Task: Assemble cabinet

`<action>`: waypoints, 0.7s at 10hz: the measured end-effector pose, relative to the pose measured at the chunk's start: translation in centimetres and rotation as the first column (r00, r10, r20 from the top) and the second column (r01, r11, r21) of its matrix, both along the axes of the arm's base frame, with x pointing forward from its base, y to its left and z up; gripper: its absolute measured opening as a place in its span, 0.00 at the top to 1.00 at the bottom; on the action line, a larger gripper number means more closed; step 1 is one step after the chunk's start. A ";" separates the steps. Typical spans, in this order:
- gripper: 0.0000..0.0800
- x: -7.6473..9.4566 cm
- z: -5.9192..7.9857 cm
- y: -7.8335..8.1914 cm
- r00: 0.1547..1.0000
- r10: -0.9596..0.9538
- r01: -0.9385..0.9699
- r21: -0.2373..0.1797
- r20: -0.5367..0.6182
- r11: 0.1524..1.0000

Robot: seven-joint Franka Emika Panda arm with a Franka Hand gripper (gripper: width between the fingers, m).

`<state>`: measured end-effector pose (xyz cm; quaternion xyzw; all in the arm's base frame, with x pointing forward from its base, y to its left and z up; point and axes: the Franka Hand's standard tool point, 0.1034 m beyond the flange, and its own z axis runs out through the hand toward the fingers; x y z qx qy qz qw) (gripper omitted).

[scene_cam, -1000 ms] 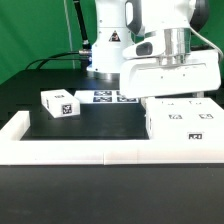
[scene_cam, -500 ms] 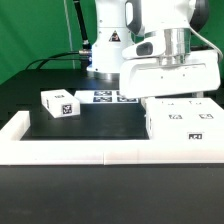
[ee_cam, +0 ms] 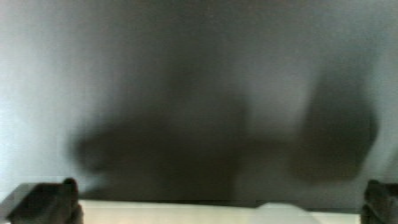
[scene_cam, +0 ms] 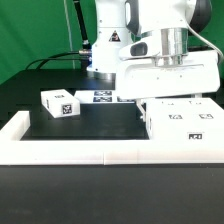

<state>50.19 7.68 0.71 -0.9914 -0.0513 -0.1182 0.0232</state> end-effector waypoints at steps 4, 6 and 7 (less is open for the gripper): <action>0.00 -0.3 -0.2 0.7 1.000 0.012 -0.012 0.002 -0.001 1.000; 0.23 -0.4 -0.2 1.4 1.000 0.030 -0.030 0.001 0.003 1.000; 0.44 -0.3 -0.1 1.4 0.999 0.036 -0.036 0.000 0.014 0.999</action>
Offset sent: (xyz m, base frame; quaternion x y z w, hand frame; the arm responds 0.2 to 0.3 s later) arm -0.0053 0.0062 -0.0124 0.0125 0.0034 0.0188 0.9997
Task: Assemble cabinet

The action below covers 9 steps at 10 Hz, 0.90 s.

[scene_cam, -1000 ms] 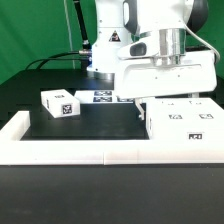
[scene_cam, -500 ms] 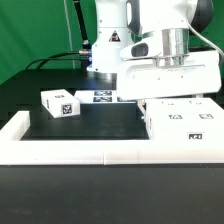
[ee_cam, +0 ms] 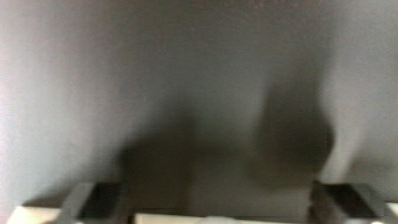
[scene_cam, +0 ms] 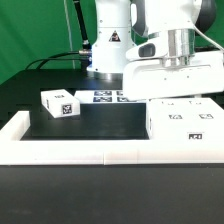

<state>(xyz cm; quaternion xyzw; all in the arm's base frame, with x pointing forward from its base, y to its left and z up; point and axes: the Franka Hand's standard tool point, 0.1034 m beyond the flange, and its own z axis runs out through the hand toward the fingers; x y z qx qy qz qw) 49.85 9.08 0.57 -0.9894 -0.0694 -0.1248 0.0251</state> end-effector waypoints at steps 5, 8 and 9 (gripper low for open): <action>0.99 -0.4 -0.3 -0.6 0.999 0.050 -0.049 -0.018 0.006 0.999; 1.00 -0.5 -0.3 -0.7 0.998 0.059 -0.059 -0.021 0.006 0.998; 1.00 -0.5 -0.3 -0.7 0.998 0.060 -0.060 -0.021 0.006 0.998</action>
Offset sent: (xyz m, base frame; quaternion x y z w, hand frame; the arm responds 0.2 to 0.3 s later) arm -0.0031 -0.0074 -0.0088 -0.0015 0.0161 -0.0277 0.9995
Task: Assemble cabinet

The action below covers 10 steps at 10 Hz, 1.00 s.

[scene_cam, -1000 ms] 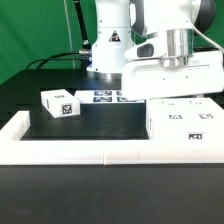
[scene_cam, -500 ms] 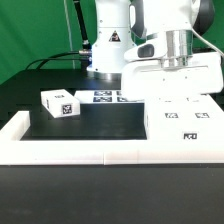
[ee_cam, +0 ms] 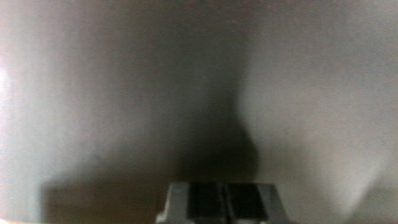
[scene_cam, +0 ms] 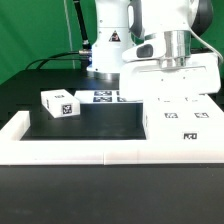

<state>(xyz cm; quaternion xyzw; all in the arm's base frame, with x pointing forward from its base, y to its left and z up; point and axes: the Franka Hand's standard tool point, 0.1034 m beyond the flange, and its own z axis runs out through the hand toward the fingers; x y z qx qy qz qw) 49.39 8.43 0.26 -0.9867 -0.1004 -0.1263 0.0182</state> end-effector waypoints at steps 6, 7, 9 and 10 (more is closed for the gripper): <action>1.00 1.1 4.5 -0.2 1.000 0.027 -0.027 -0.008 -0.014 1.000; 1.00 1.2 5.4 -0.3 0.999 0.033 -0.033 -0.010 -0.019 0.999; 1.00 1.8 7.5 -0.9 0.999 0.047 -0.047 -0.016 -0.016 0.999; 1.00 1.9 8.0 -1.2 0.999 0.045 -0.045 -0.016 -0.015 0.999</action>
Offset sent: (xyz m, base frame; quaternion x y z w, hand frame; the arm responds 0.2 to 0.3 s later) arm 0.0032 -0.0020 0.0329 0.0027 -0.0043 -0.0103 0.9999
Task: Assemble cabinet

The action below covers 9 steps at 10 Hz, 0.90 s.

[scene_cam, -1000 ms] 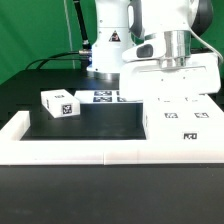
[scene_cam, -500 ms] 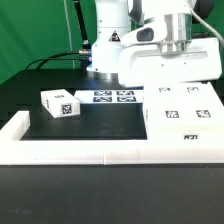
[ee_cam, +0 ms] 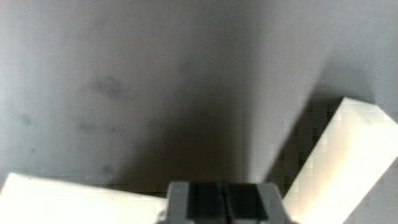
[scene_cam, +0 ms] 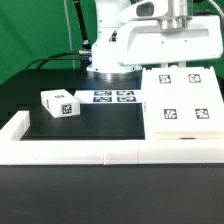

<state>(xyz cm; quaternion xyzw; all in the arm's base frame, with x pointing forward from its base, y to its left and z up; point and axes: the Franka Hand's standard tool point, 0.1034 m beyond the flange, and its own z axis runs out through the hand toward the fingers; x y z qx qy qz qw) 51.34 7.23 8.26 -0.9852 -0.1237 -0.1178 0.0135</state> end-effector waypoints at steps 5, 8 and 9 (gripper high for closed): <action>1.00 0.8 1.6 0.1 0.999 0.009 -0.009 -0.003 -0.042 1.000; 1.00 0.7 1.6 0.1 0.999 0.009 -0.009 -0.003 -0.043 1.000; 1.00 0.7 1.6 0.1 0.999 0.009 -0.009 -0.003 -0.043 1.000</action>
Offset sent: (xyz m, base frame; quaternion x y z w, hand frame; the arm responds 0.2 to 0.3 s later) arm 0.0181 0.0037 0.0173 -0.0305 -0.0265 -0.0229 0.9989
